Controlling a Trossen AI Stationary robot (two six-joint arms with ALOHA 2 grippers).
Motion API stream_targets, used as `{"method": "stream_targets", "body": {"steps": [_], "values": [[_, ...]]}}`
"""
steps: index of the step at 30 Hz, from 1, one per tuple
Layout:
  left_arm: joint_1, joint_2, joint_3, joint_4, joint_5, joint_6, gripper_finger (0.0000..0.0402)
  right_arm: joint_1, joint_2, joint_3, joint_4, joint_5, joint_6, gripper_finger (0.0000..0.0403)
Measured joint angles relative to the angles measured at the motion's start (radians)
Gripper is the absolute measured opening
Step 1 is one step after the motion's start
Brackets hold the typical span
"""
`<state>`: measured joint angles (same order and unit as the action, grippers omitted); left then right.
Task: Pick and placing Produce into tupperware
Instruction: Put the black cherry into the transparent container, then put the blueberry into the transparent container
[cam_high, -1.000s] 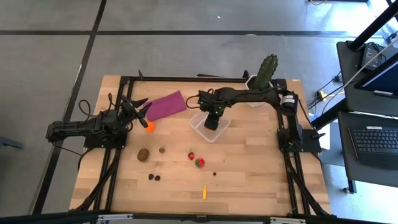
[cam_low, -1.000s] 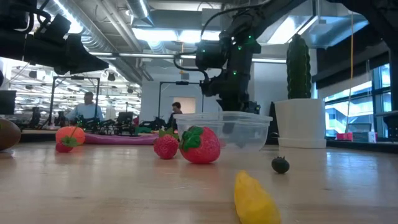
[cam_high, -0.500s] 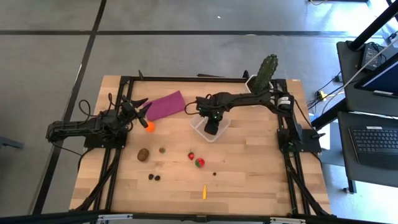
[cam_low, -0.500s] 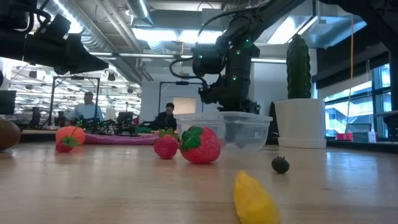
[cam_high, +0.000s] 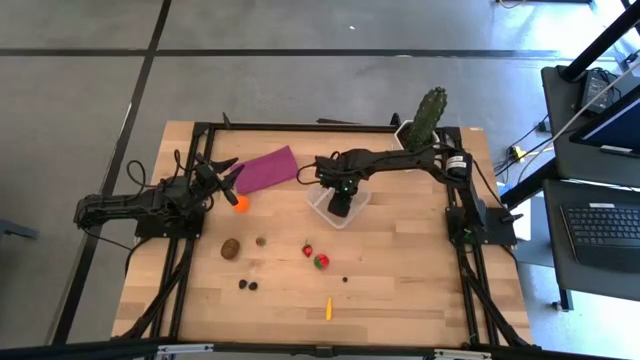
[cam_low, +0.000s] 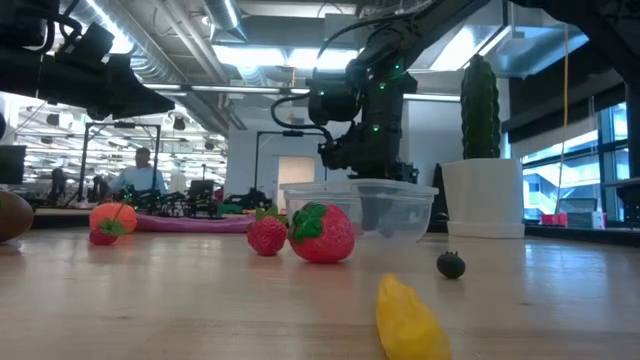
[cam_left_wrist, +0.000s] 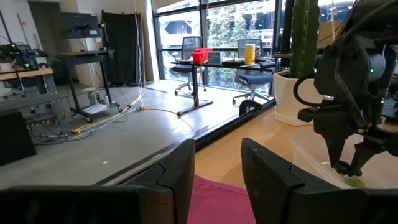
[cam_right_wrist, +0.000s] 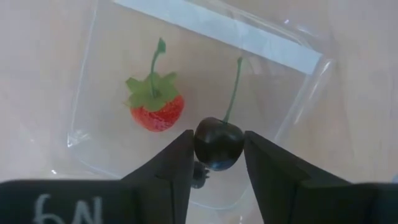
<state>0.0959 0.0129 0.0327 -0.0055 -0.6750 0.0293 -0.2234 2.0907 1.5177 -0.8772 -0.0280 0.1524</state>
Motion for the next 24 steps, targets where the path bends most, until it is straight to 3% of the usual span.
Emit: {"method": "stream_targets", "body": {"steps": [15, 24], "values": [[0.0, 0.0, 0.0, 0.0, 0.0, 0.0, 0.0124, 0.0, 0.0, 0.01, -0.006, 0.0, 0.0, 0.023], [0.0, 0.0, 0.0, 0.0, 0.0, 0.0, 0.0124, 0.01, -0.081, 0.235, -0.096, 0.0, -0.046, 0.0247]]}}
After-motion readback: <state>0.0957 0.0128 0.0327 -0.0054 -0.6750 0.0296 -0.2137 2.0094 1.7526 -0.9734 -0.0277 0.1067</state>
